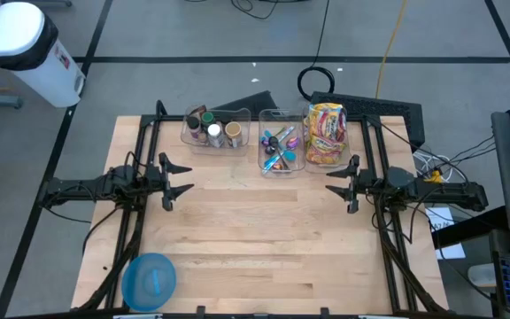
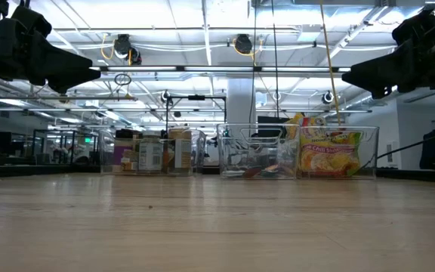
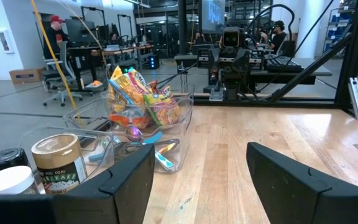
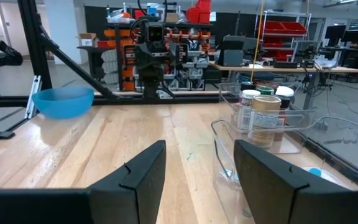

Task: Pick & Place Food Item
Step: Return to Home Position

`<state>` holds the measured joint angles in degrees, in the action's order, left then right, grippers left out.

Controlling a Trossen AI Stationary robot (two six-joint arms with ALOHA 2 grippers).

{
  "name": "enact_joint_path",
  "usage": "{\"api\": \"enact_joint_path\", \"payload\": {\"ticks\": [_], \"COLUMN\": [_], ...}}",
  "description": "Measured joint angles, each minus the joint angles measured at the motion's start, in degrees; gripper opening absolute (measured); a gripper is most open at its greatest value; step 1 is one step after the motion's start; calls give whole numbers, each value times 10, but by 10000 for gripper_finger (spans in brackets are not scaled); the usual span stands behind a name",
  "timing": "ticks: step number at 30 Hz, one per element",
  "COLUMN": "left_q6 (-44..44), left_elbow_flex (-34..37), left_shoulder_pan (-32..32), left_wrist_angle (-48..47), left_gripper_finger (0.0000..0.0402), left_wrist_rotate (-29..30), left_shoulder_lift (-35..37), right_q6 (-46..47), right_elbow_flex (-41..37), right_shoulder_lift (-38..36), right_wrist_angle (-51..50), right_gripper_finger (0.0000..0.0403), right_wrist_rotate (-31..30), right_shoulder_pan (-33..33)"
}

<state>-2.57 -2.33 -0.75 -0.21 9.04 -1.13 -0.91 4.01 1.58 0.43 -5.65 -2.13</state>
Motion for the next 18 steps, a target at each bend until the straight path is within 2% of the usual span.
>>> {"api": "enact_joint_path", "payload": {"ticks": [18], "left_q6": [0], "left_elbow_flex": [0], "left_shoulder_pan": [0], "left_wrist_angle": [0], "left_gripper_finger": [262], "left_wrist_rotate": [0], "left_shoulder_lift": [0], "right_q6": [-13], "right_elbow_flex": [0], "right_shoulder_lift": [-2], "right_wrist_angle": [-7], "right_gripper_finger": [181], "right_wrist_rotate": [0], "right_shoulder_pan": [0]}}
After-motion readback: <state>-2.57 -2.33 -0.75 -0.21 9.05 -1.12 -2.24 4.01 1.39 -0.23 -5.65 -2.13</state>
